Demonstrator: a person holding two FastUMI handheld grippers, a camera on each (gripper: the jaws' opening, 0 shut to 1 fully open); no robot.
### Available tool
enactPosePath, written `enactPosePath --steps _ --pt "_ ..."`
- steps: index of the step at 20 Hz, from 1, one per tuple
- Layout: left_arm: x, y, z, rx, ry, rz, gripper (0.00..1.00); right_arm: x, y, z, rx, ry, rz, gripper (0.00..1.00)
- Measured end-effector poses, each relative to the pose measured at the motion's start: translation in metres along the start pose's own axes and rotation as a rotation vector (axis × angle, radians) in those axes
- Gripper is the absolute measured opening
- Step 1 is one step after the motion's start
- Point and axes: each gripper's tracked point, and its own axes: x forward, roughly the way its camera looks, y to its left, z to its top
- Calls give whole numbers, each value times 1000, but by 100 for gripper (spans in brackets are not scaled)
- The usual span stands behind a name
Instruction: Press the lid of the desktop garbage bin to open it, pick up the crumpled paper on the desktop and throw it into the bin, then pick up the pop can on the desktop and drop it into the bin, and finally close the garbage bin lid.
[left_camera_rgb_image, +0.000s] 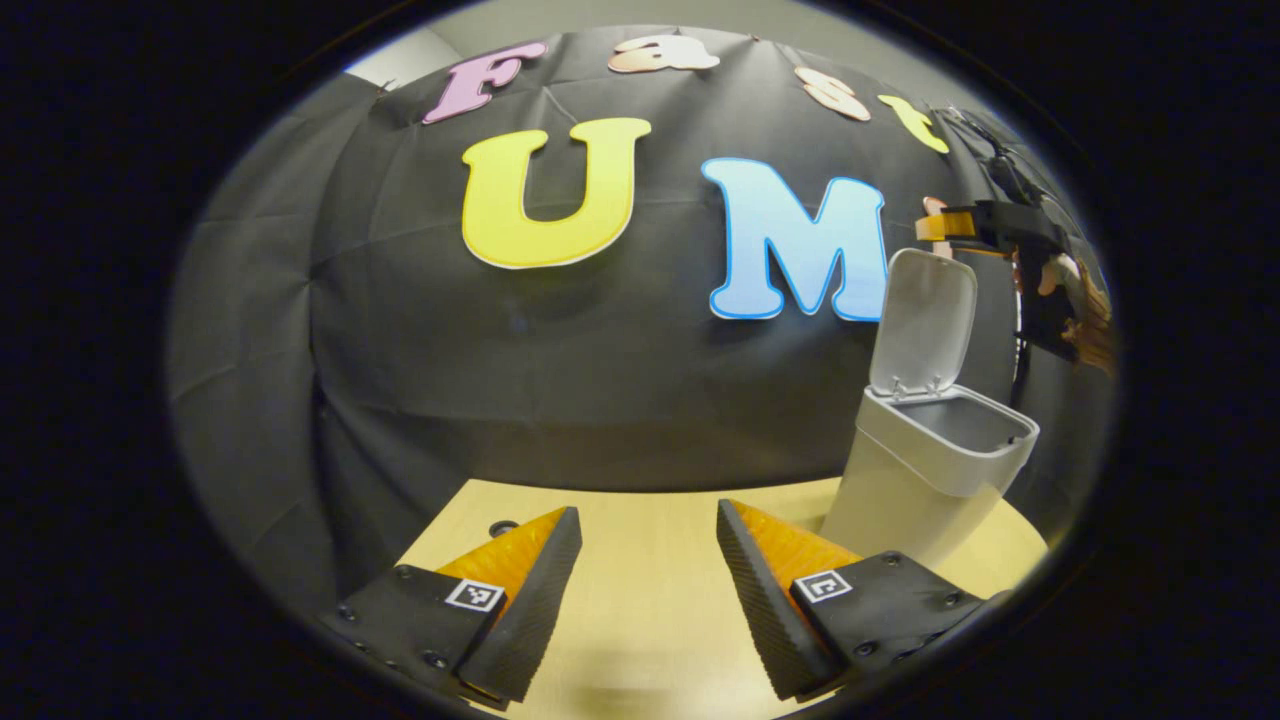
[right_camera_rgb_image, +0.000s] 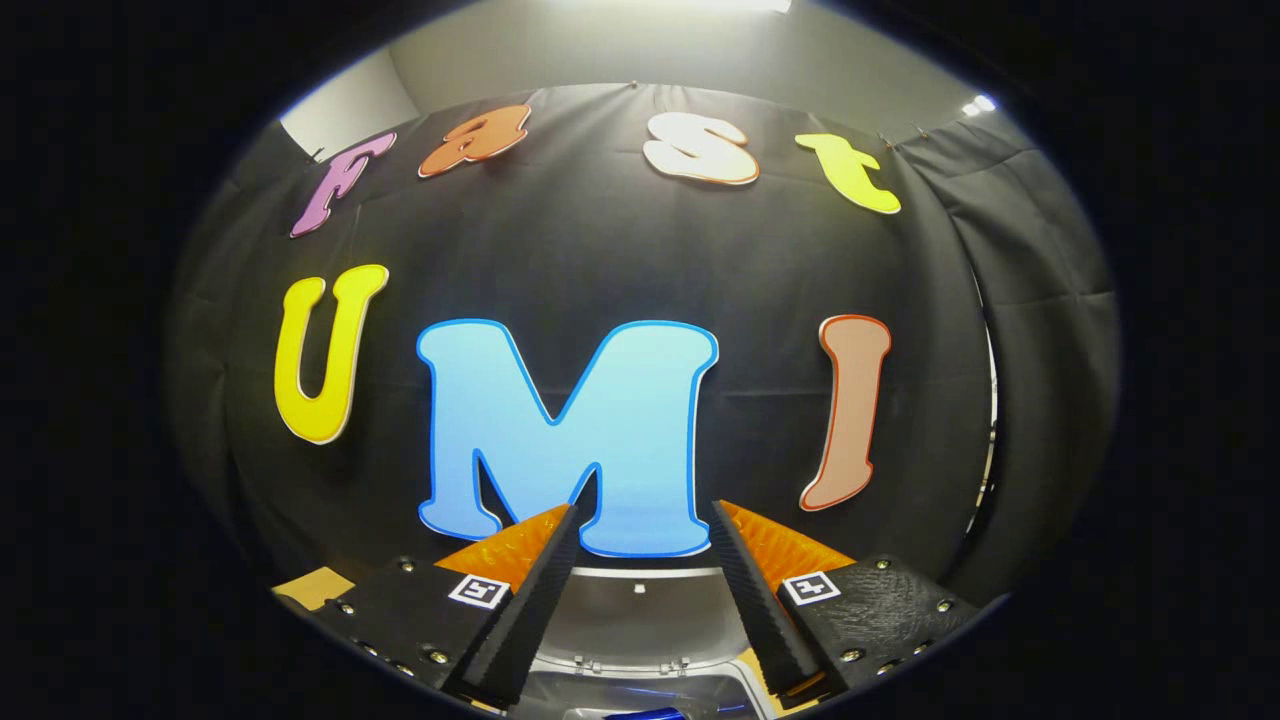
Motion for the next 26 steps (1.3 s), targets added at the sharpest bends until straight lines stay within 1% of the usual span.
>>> enactPosePath --steps 2,3,4,5,6,7,8,9,13,17,21,26 --pt "0 2 -2 -3 4 5 90 1 -2 -7 11 23 1 84" --pt "0 3 -2 -5 5 7 96 0 -2 -12 13 39 4 84" --pt "0 2 -3 -6 5 5 96 -3 -1 -12 20 38 11 81" --pt "-1 1 -3 -1 4 6 96 -3 -2 -11 22 37 8 85" --pt "-1 0 -6 3 8 3 90 -7 -2 -13 26 42 12 84" --pt "-2 -2 -7 7 9 -2 90 -10 -2 -14 30 40 12 85" --pt "-3 -5 -8 11 8 -7 84 -14 -2 -15 31 41 14 84" --pt "-4 -8 -7 15 8 -13 84 -18 -1 -17 32 41 16 84" --pt "-7 -19 -9 18 9 -32 96 -43 -1 -24 40 43 25 84" --pt "-10 -28 -10 14 9 -48 96 -76 -1 -41 47 70 36 85" --pt "-12 -35 -6 11 5 -60 96 -108 -1 -71 42 133 49 85" --pt "-15 -45 -2 9 -3 -75 96 -135 2 -133 45 275 62 85"
